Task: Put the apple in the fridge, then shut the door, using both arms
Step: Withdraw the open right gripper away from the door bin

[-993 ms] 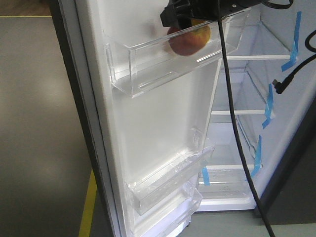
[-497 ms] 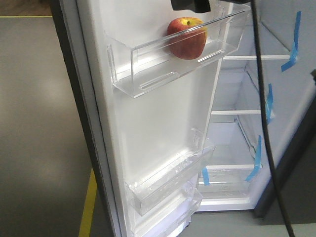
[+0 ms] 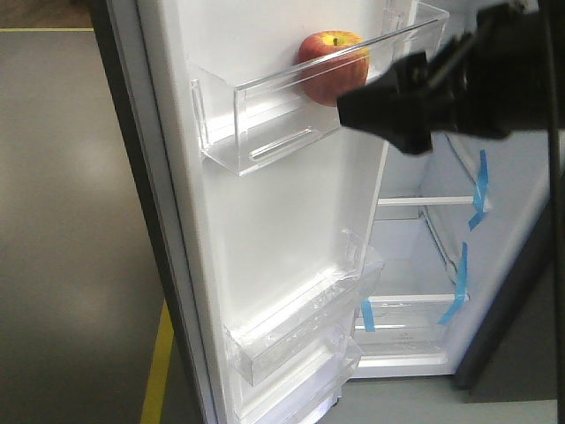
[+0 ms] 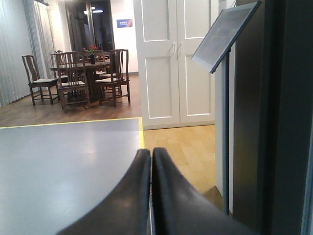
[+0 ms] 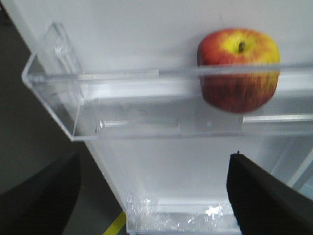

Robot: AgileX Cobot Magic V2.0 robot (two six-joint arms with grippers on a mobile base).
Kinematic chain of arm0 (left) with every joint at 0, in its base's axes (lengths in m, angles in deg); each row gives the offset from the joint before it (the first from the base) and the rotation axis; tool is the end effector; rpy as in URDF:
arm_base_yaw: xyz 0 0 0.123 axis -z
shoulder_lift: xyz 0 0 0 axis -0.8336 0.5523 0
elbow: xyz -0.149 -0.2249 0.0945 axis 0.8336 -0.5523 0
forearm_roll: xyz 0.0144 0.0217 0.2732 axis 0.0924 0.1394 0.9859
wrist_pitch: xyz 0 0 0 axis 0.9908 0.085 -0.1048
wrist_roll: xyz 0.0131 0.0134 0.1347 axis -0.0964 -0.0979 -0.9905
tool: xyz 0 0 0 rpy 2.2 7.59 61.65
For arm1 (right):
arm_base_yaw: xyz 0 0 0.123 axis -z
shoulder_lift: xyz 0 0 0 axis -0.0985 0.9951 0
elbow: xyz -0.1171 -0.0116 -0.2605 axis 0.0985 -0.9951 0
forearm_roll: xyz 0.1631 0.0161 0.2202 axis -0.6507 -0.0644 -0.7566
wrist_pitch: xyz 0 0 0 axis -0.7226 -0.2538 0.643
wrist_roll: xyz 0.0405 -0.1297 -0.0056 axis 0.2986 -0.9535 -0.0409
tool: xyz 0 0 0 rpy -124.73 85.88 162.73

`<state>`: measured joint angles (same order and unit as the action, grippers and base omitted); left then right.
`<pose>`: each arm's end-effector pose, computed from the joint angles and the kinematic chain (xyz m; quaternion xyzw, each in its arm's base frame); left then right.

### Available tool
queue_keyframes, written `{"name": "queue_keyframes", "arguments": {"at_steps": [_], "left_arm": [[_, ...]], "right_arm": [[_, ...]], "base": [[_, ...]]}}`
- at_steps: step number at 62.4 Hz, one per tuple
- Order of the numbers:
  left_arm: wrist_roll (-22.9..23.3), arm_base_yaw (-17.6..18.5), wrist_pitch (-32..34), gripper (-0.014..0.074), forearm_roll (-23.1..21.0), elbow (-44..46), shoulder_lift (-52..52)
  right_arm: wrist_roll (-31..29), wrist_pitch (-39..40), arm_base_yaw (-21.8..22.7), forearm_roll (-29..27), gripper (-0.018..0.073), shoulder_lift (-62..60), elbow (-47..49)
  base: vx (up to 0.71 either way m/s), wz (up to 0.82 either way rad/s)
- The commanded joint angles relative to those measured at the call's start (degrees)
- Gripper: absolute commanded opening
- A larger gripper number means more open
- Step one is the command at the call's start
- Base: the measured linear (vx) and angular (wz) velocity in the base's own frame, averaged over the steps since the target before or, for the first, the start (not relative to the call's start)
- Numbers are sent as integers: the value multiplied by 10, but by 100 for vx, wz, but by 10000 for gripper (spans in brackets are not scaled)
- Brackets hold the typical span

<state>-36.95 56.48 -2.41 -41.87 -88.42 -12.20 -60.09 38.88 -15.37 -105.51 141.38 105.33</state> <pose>0.1235 0.0000 0.2079 0.0015 0.6811 0.0015 0.7322 0.2689 0.1486 0.4186 -0.2659 0.8127 0.2062 0.4757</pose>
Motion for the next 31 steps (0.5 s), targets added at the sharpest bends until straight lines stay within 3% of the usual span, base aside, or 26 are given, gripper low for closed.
{"name": "queue_keyframes", "arguments": {"at_steps": [1, 18, 31], "left_arm": [[1, 0, 44, -6, -6, -12, -8], [1, 0, 44, -6, -6, -12, -8], [1, 0, 44, -6, -6, -12, -8]], "right_arm": [[-9, 44, 3, -21, 582, -59, -63], [-20, 51, 3, -53, 582, -195, -258], [-20, 32, 3, -78, 582, -290, -348]], "base": [[0, 0], [0, 0], [0, 0]]}}
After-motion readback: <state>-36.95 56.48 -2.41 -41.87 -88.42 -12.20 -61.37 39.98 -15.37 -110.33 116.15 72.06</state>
